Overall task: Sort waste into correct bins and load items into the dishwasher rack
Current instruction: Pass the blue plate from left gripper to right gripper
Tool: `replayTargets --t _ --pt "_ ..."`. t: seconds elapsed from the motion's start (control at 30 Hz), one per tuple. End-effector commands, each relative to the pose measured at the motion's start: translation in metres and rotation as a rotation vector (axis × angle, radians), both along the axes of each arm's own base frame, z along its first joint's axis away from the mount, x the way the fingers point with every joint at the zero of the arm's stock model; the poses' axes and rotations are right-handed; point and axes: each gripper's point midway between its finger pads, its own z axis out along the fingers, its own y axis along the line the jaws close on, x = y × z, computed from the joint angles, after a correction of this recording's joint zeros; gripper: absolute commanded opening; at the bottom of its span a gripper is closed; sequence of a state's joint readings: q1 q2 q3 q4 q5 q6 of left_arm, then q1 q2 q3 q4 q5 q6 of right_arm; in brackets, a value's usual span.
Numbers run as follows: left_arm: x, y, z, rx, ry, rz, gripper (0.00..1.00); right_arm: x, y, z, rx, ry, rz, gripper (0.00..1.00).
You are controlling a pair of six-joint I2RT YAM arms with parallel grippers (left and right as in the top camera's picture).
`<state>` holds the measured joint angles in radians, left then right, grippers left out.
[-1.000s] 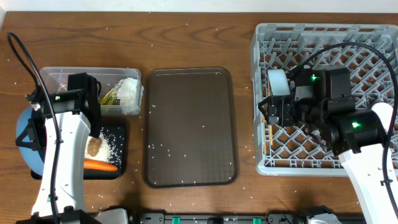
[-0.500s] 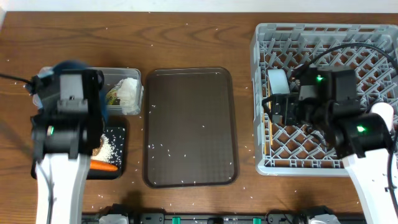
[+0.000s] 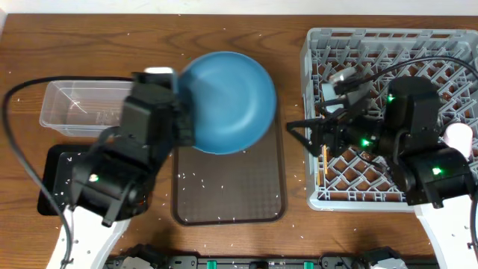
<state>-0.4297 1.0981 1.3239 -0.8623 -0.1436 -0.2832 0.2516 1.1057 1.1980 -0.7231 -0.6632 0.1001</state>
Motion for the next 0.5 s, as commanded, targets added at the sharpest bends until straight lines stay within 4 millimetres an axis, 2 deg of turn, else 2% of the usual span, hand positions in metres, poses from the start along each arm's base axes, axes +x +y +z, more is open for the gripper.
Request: replayTargets --t 0.0,0.13,0.27,0.47 --pt "-0.003 -0.024 0.009 -0.036 -0.024 -0.084 0.06 -0.011 0.019 0.012 0.023 -0.053 0.102 0.89" --pt "-0.005 -0.038 0.012 -0.053 -0.037 -0.129 0.06 -0.013 0.030 0.016 0.021 -0.089 0.134 0.88" --pt "-0.015 -0.058 0.017 -0.114 -0.033 -0.219 0.06 0.004 0.021 0.004 -0.049 -0.093 0.045 0.86" --pt "-0.027 -0.067 0.026 -0.154 -0.049 -0.260 0.06 0.019 0.024 -0.005 -0.064 -0.087 0.029 0.66"
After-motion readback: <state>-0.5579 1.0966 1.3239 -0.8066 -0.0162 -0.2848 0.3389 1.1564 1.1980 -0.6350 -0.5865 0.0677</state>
